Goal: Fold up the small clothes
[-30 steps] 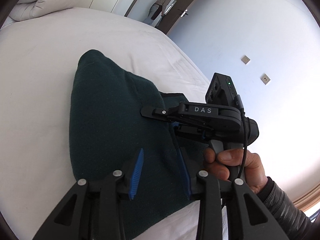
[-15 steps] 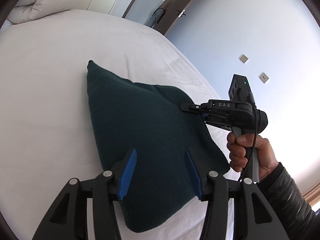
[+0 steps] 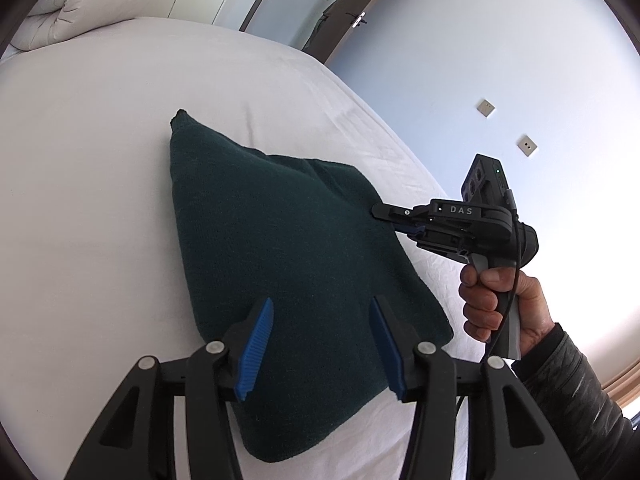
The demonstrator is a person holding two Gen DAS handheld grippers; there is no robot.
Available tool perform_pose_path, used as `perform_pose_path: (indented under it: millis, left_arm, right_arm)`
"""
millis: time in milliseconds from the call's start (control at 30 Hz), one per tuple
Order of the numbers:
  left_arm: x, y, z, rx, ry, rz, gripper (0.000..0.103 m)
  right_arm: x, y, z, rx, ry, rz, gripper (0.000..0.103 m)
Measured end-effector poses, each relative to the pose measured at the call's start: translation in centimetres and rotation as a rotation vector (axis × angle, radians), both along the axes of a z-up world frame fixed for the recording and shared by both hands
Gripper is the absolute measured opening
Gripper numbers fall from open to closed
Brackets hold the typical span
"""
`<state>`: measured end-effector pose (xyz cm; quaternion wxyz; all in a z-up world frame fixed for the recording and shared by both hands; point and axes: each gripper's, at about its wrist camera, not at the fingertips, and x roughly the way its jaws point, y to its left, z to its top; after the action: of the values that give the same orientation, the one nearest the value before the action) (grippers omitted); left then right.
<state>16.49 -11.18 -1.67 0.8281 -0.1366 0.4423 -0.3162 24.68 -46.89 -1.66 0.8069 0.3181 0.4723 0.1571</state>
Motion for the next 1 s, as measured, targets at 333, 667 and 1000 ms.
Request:
perform_pose_path:
  millis: [333, 667, 1000]
  left_arm:
    - [0.4, -0.4, -0.3, 0.003, 0.007, 0.005, 0.055]
    - [0.2, -0.3, -0.4, 0.0, -0.001, -0.003, 0.056]
    - [0.0, -0.6, -0.4, 0.012, -0.014, -0.005, 0.057]
  right_arm:
    - [-2.1, 4.4, -1.0, 0.022, 0.045, 0.079, 0.033]
    - [-2.9, 3.4, -0.1, -0.051, 0.022, -0.005, 0.013]
    - [-4.5, 0.6, -3.2, 0.035, 0.033, -0.014, 0.015]
